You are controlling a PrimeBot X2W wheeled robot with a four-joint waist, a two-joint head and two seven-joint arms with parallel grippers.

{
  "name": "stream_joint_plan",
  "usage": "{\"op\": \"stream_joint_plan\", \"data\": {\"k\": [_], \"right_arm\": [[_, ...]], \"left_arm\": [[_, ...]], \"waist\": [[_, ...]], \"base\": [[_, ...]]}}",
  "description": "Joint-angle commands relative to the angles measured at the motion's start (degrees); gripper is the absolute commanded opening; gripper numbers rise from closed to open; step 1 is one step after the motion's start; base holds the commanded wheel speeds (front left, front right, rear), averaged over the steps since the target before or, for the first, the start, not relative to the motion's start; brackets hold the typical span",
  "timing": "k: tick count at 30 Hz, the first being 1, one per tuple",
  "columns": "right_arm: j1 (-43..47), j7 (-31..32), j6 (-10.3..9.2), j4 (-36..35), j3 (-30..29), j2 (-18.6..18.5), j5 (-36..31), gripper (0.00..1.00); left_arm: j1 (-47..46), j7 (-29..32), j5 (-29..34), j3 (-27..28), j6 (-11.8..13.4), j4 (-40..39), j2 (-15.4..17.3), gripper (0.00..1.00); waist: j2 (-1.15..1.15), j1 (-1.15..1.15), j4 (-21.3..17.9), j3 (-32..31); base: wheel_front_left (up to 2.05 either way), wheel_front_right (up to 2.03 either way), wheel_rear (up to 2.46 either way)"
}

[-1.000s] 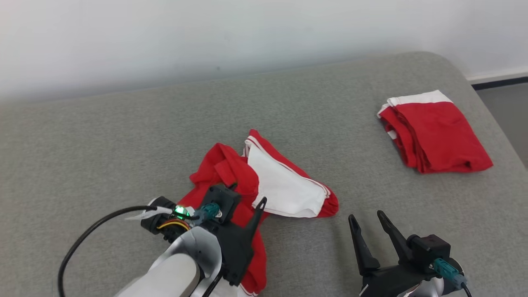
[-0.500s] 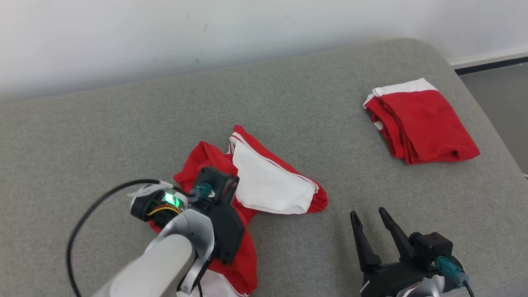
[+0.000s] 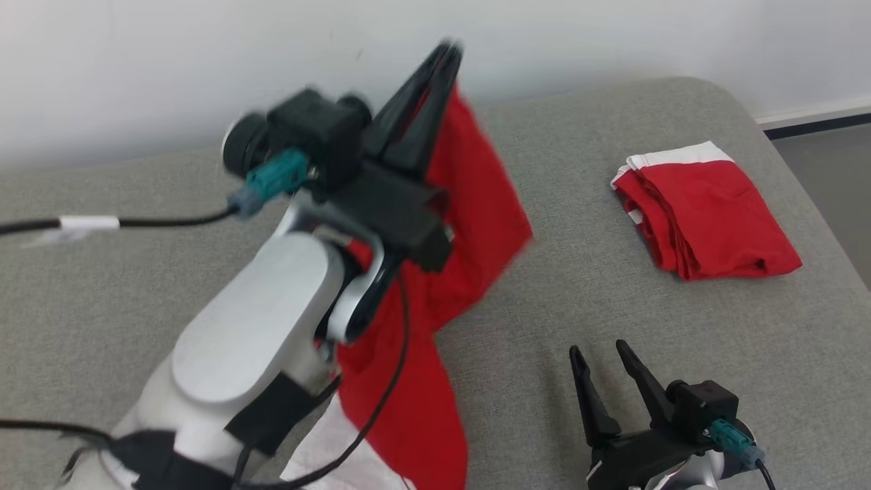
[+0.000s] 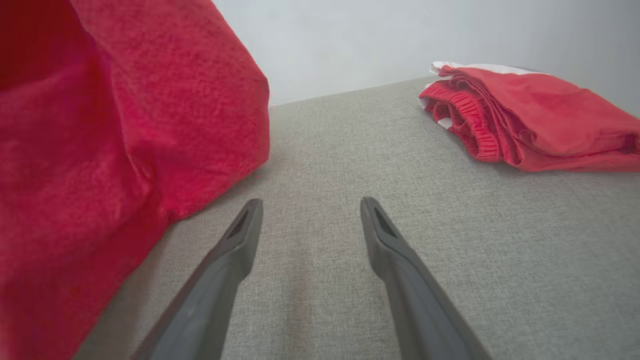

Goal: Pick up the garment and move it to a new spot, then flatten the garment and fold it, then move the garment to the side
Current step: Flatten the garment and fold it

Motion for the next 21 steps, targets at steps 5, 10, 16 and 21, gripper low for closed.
{"op": "stream_joint_plan", "data": {"k": [5,10,16,21], "right_arm": [[-0.5,-0.8,-0.15,0.88,0.81,-0.02,0.86,1.0],[0.16,-1.26,-0.15,1.31,0.05,-0.01,0.76,1.0],[0.63,-0.92,-0.15,1.04,-0.98,-0.01,-0.25,1.0],[0.89,-0.07,-0.15,0.32,-1.76,-0.04,-1.75,1.0]], "left_arm": [[-8.75,-3.3,-0.34,1.11,-2.81,0.43,-4.8,0.0],[-11.22,-5.69,-2.49,2.11,-4.55,-1.59,-6.79,0.0],[-5.28,-7.44,-5.31,6.03,-2.92,-6.13,-3.55,0.0],[2.72,-9.32,-3.97,13.44,2.74,-8.37,4.77,0.0]], "waist": [[0.0,0.0,-1.03,-0.43],[0.0,0.0,-0.15,-0.17],[0.0,0.0,2.88,0.01],[0.0,0.0,6.44,-0.25]], "base": [[0.0,0.0,0.0],[0.0,0.0,0.0],[0.0,0.0,0.0],[0.0,0.0,0.0]]}}
